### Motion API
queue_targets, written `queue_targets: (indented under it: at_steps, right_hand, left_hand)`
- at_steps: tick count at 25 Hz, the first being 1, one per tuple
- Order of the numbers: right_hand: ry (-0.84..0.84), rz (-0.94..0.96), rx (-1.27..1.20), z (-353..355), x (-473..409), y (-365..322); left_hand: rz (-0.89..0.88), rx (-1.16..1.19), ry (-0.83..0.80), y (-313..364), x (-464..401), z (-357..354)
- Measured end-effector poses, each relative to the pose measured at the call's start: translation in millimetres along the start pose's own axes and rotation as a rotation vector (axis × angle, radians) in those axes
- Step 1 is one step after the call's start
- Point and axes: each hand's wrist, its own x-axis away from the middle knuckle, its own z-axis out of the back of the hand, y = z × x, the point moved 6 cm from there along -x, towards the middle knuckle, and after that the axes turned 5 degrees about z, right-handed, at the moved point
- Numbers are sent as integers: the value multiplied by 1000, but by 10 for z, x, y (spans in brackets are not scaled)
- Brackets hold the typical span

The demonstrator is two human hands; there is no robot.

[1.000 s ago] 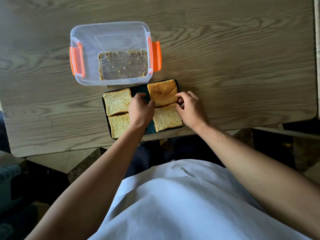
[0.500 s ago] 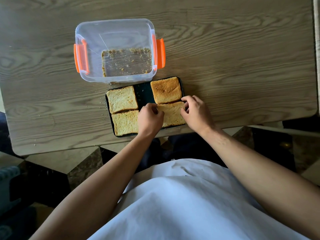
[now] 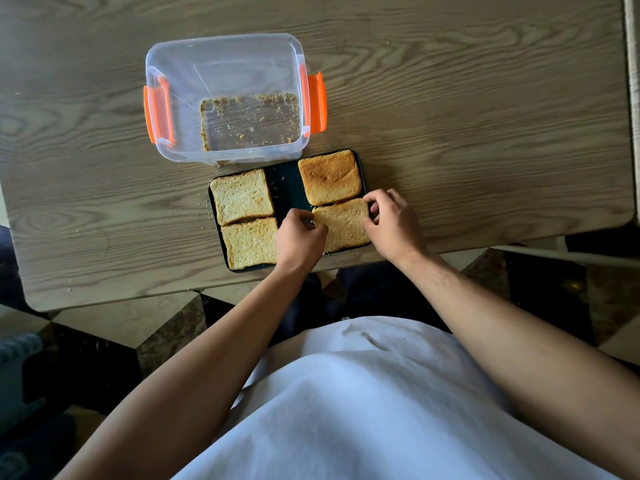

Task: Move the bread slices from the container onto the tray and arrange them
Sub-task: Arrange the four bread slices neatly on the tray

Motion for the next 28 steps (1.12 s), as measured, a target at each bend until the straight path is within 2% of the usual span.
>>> queue_targets:
  at_steps: [5, 9, 11, 14, 18, 20, 23, 25, 28]
  right_hand:
    - [5, 141, 94, -5, -41, -182]
    - [-82, 253, 270, -134, -32, -307]
    - [-110, 240, 265, -172, -32, -290]
    - [-62, 221, 225, -159, -75, -308]
    - [-43, 283, 229, -172, -151, -448]
    - [-66, 310, 230, -197, -162, -537]
    - [-118, 378, 266, -290, -119, -741]
    - [-220, 421, 354, -425, -92, -848]
    - [-344, 507, 534, -585, -100, -869]
  left_hand:
    - [-171, -113, 81, 132, -15, 19]
    - [-243, -213, 22, 214, -54, -53]
    - [-259, -227, 11, 214, -66, -72]
    - [-246, -188, 33, 196, -99, -25]
    - [-310, -214, 55, 241, -54, 37]
    - [-423, -318, 108, 262, 25, 136]
    - [-665, -636, 199, 166, 129, 282]
    - [-717, -851, 140, 19, 103, 343]
    - [-743, -1010, 74, -149, -18, 421]
